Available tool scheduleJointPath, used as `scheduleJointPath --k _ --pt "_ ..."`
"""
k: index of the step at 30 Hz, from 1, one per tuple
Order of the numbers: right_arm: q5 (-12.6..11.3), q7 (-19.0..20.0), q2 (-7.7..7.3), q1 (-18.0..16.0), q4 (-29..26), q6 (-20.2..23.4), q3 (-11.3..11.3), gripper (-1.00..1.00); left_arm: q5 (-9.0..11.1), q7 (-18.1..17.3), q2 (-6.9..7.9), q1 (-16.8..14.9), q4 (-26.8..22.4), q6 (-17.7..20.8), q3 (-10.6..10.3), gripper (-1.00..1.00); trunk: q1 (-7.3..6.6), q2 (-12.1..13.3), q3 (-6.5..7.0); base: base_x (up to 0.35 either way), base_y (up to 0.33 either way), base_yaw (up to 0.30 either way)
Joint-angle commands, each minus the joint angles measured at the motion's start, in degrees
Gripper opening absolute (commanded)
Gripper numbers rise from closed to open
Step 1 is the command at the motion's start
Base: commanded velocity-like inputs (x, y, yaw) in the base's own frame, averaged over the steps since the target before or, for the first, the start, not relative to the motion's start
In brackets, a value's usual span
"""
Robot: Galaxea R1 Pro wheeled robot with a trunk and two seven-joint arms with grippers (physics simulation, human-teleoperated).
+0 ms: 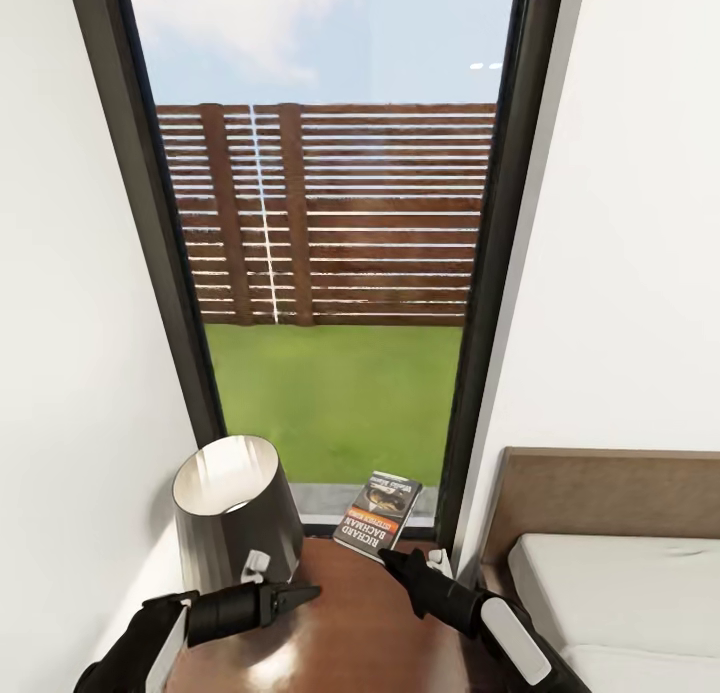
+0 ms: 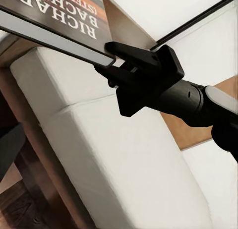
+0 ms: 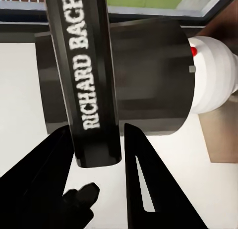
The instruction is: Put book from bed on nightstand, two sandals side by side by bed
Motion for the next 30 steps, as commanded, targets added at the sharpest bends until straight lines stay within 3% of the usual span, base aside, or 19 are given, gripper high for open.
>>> scheduleJointPath --k 1,14,30 --pt "-0.13 0.12 -0.01 -0.05 0.01 0.17 0.02 -1.00 0.32 -0.21 -0.03 -0.04 0.02 1.30 -0.01 1.00 0.23 -0.47 -0.26 0.000 0.000 0.000" --pt "-0.13 0.04 -0.01 -0.03 0.01 0.14 0.02 -1.00 0.62 0.31 -3.03 -0.04 0.43 2.83 -0.52 1.00 3.09 -5.69 -2.60 0.000 0.000 0.000" --pt "-0.18 0.39 0.01 -0.02 0.01 -0.01 0.02 -1.00 0.53 0.41 -3.61 -0.04 0.46 2.83 -0.54 1.00 6.60 -12.11 -5.47 0.000 0.000 0.000"
